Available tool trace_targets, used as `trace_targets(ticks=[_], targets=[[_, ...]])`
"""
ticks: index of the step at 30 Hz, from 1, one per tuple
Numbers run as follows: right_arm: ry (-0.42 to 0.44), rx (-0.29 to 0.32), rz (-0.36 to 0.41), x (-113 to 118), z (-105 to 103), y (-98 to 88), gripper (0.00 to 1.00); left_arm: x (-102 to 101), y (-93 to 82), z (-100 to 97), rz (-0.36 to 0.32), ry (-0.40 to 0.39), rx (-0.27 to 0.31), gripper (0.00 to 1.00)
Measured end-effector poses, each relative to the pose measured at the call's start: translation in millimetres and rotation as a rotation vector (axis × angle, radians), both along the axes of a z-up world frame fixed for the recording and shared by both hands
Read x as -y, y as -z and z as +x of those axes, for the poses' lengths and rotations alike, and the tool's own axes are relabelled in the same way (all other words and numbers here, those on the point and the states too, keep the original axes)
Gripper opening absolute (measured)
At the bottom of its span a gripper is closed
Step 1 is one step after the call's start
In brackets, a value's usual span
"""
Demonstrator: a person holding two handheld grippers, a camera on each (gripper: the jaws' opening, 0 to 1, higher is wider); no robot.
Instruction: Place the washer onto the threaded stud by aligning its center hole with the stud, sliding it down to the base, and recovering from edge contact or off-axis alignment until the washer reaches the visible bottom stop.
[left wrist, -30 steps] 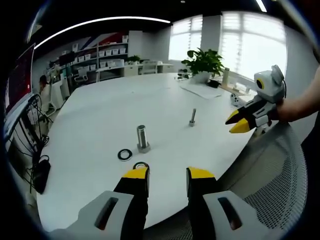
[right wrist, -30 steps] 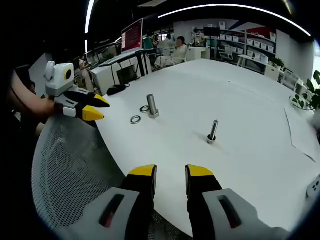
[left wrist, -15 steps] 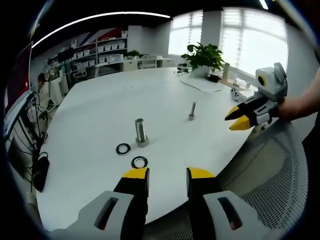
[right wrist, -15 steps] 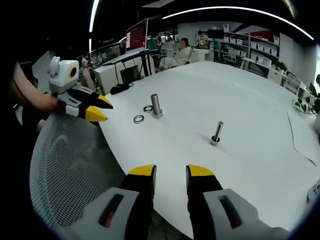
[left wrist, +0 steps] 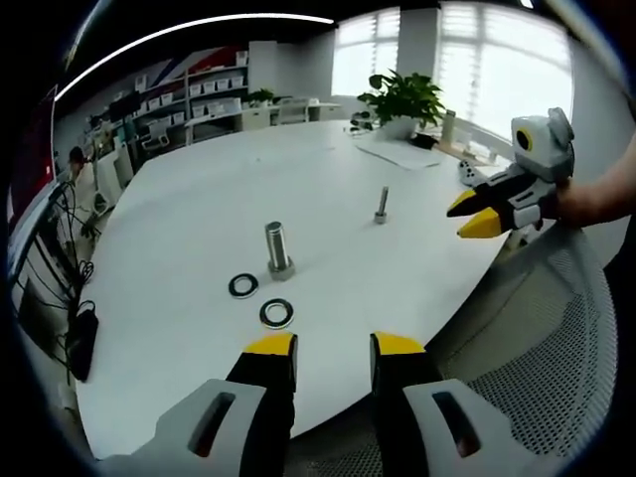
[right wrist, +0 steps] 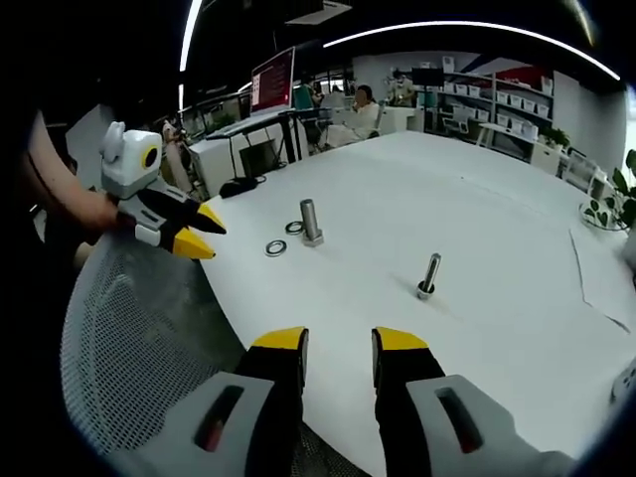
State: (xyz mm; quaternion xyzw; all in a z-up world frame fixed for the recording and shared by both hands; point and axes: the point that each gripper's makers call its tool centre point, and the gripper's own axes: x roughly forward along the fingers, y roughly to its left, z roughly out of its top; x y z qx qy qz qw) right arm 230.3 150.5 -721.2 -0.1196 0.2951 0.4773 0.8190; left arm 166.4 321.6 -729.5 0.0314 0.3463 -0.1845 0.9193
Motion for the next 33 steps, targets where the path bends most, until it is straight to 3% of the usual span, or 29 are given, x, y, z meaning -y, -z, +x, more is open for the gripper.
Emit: trace_targets(ticks=[15, 33], targets=[[0.006, 0.004, 0.024, 0, 2, -4.1, 0.29, 0, 6.5, -3.1, 0.056, 0.035, -0.054, 0.26], [0.020, -0.003, 0.038, 2, 3, -5.1, 0.30, -13, 23.3, -2.3, 0.051, 0.012, -0.185, 0.27]])
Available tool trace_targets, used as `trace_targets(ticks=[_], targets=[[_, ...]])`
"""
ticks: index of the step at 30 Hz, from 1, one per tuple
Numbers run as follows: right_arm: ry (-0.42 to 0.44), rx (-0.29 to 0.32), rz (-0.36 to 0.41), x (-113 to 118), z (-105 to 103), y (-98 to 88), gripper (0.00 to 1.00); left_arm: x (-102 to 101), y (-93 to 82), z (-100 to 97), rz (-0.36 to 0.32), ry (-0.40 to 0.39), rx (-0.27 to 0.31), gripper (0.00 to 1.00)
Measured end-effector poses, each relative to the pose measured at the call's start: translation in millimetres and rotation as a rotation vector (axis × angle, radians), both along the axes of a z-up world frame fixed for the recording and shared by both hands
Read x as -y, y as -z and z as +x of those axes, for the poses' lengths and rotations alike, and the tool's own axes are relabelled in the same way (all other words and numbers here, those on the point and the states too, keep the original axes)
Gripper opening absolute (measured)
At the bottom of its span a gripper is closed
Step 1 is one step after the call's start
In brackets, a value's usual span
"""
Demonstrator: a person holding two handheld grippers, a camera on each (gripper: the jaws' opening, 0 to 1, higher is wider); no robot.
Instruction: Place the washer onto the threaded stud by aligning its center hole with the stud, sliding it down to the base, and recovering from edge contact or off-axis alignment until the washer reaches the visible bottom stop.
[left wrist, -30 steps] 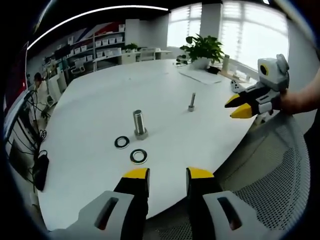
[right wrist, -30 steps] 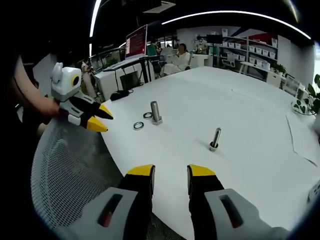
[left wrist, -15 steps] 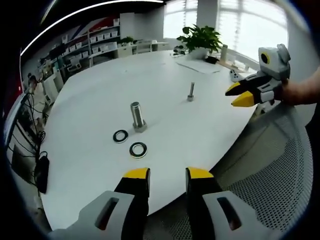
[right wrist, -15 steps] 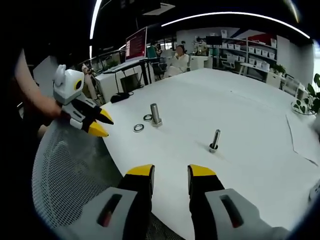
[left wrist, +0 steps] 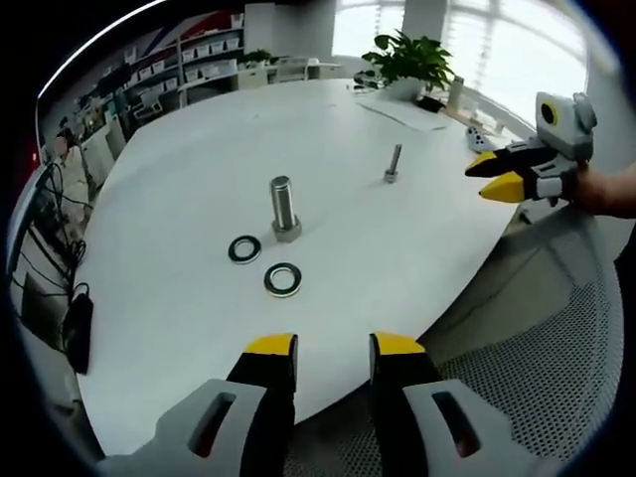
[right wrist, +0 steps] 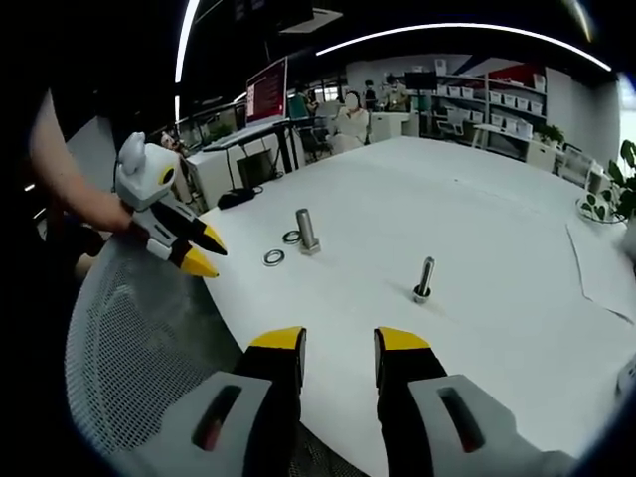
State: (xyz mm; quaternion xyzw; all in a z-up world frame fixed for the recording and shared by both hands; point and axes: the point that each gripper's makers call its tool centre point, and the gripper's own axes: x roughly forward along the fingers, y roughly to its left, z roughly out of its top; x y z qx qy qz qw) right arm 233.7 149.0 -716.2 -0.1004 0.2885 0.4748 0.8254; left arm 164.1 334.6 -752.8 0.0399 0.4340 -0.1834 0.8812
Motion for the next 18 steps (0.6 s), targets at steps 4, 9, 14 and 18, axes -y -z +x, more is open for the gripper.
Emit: trace_targets(ticks=[4, 9, 14, 18], targets=[[0.002, 0.000, 0.001, 0, 0, 0.0, 0.30, 2, 1.1, 0.6, 0.003, 0.010, -0.013, 0.29], [0.004, -0.004, -0.005, 1, 0, 1.1, 0.30, 4, 5.5, 2.5, 0.006, 0.028, -0.033, 0.29], [0.010, -0.003, -0.006, 2, 1, 1.1, 0.30, 4, 5.8, 10.1, 0.005, 0.032, -0.037, 0.30], [0.011, 0.003, -0.005, 1, 1, 0.0, 0.30, 4, 6.8, 15.7, 0.003, 0.036, -0.045, 0.30]])
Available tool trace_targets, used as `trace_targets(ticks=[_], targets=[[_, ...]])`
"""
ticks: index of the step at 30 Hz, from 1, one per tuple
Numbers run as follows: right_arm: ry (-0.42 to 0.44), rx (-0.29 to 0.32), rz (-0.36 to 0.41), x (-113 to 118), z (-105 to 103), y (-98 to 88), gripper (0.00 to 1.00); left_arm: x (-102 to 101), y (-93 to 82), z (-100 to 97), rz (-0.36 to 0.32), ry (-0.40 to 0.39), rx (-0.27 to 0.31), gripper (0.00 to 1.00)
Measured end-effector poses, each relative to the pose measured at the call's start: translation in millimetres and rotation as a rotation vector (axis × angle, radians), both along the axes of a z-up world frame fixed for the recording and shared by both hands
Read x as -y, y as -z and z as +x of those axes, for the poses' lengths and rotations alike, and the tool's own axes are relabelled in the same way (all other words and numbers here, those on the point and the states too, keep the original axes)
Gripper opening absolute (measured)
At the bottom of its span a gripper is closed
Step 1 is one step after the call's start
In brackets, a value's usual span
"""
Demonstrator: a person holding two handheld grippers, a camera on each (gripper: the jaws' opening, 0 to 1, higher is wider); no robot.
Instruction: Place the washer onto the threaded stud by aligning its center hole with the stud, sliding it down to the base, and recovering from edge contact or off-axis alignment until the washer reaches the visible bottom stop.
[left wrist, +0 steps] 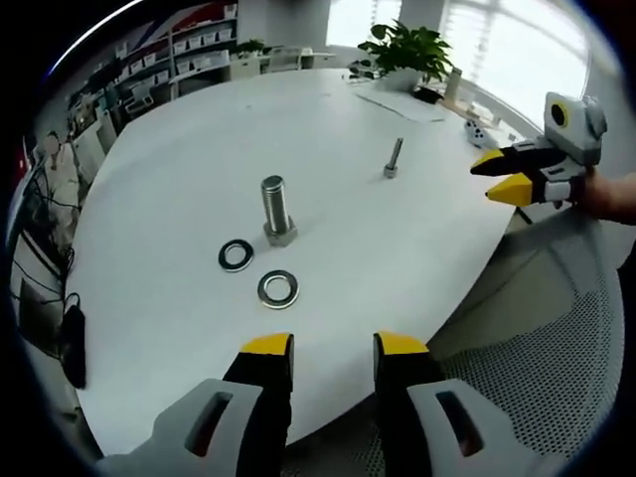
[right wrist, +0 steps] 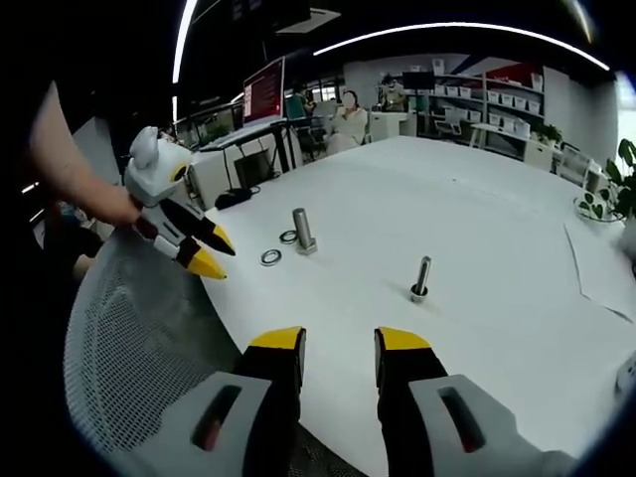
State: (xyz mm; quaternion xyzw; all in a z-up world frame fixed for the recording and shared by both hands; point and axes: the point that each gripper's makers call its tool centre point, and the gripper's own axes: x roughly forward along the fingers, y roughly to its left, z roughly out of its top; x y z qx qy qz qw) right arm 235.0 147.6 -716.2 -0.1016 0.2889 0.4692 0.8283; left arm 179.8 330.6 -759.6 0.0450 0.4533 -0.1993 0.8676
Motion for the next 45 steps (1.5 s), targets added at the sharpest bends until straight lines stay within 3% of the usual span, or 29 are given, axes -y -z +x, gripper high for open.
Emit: trace_targets(ticks=[9, 17, 22, 24, 34, 45], targets=[[0.020, 0.006, 0.003, 3, 3, -0.7, 0.30, 0, 2.7, 12.8, 0.003, 0.029, -0.029, 0.32], [0.023, 0.010, -0.008, 3, 3, 0.6, 0.30, -16, 9.2, 28.0, 0.065, 0.012, -0.061, 0.33], [0.021, 0.011, -0.015, 2, 3, 1.3, 0.30, -26, 14.9, 32.8, 0.097, 0.003, -0.123, 0.33], [0.020, 0.009, -0.017, 2, 3, 1.5, 0.30, -22, 18.2, 29.4, 0.043, -0.022, -0.189, 0.32], [0.046, 0.006, -0.013, 5, 6, 1.5, 0.30, -21, 25.1, 49.0, 0.120, 0.019, -0.196, 0.34], [0.046, 0.009, -0.006, 5, 6, 0.1, 0.30, -14, 35.4, 54.3, 0.149, 0.017, -0.271, 0.33]])
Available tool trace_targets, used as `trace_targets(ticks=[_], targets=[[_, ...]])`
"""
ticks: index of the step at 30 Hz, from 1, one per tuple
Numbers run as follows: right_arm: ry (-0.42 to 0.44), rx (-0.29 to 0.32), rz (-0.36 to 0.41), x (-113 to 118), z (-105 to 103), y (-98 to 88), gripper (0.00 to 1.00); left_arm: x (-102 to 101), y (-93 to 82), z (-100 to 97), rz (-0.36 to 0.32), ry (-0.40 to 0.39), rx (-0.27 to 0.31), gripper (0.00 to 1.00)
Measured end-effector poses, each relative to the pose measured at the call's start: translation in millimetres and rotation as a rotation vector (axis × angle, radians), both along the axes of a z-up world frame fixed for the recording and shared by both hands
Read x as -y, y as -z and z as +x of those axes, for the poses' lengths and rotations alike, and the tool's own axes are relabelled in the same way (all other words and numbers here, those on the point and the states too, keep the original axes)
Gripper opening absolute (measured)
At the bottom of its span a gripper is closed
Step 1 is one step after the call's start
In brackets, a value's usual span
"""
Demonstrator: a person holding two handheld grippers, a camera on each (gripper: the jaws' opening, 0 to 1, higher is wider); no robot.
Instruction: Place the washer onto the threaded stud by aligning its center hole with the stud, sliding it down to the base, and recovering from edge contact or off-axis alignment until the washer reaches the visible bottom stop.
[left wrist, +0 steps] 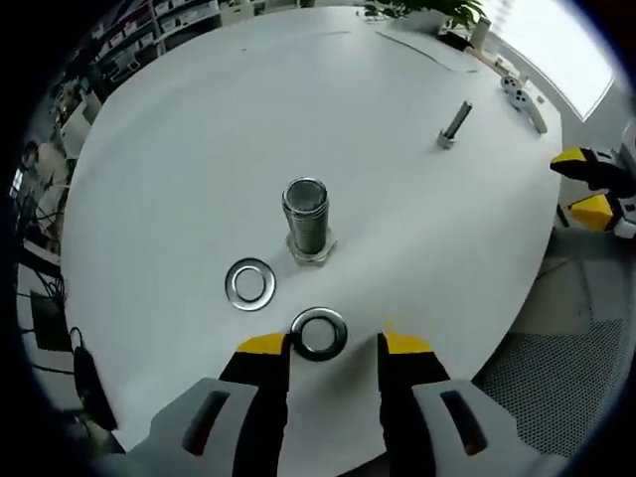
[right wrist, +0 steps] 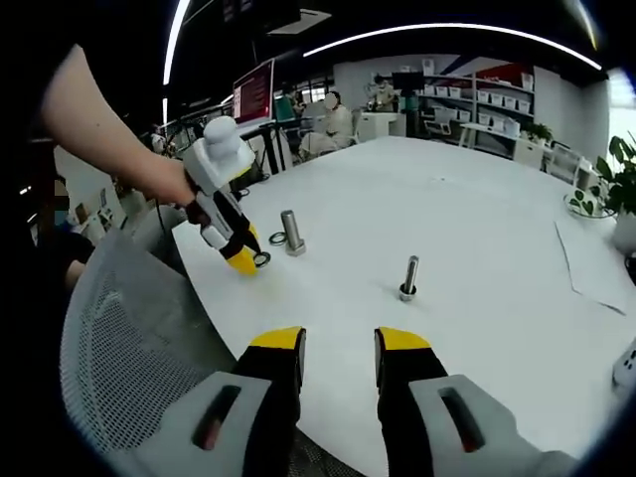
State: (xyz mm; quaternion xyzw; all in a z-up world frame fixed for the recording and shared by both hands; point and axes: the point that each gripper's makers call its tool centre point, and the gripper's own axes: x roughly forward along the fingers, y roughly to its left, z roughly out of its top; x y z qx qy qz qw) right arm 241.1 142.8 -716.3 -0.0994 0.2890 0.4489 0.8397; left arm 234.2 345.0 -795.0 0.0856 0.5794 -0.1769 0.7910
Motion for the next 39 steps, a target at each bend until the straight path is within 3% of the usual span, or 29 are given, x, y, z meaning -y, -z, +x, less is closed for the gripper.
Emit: trace_targets(ticks=[4, 6, 8, 11, 19, 22, 25, 28, 33, 37, 39], targets=[[-0.004, 0.003, 0.000, -0.6, -0.1, -0.2, 0.30, -1.1, 0.3, 0.6, 0.029, 0.030, -0.008, 0.31], [-0.001, 0.002, 0.004, -0.3, 0.0, -0.7, 0.30, -4.5, 1.0, 0.1, 0.079, 0.100, -0.010, 0.28], [0.002, 0.000, 0.010, -0.3, 0.2, -1.1, 0.30, -3.3, 2.3, -0.4, 0.094, 0.113, -0.010, 0.28], [0.000, -0.001, 0.011, -0.7, -0.1, -1.4, 0.30, -2.8, 1.7, 0.6, 0.083, 0.058, -0.017, 0.29], [0.006, -0.001, 0.015, 0.2, 0.4, -1.5, 0.30, -3.8, 2.6, 2.4, 0.090, 0.068, -0.032, 0.27], [0.003, -0.005, 0.011, -0.1, -0.4, -1.0, 0.30, -4.6, 1.6, 5.4, 0.091, 0.073, -0.023, 0.21], [0.004, -0.005, 0.013, -0.1, -0.2, -0.7, 0.30, -5.1, 3.9, 6.1, 0.091, 0.086, -0.051, 0.21], [0.010, -0.007, 0.015, 0.5, 0.8, -0.9, 0.30, -5.2, 3.9, 3.7, 0.112, 0.154, -0.111, 0.21], [0.007, -0.010, 0.005, 0.7, 0.2, 1.2, 0.30, -3.4, 4.4, 5.0, 0.147, 0.172, -0.170, 0.21], [0.009, -0.012, 0.001, 1.2, 0.6, 1.9, 0.30, -5.2, 4.3, 3.9, 0.146, 0.191, -0.172, 0.21], [0.012, -0.011, 0.004, 1.4, 1.0, 1.2, 0.30, -5.4, 4.2, 3.9, 0.136, 0.235, -0.144, 0.22]])
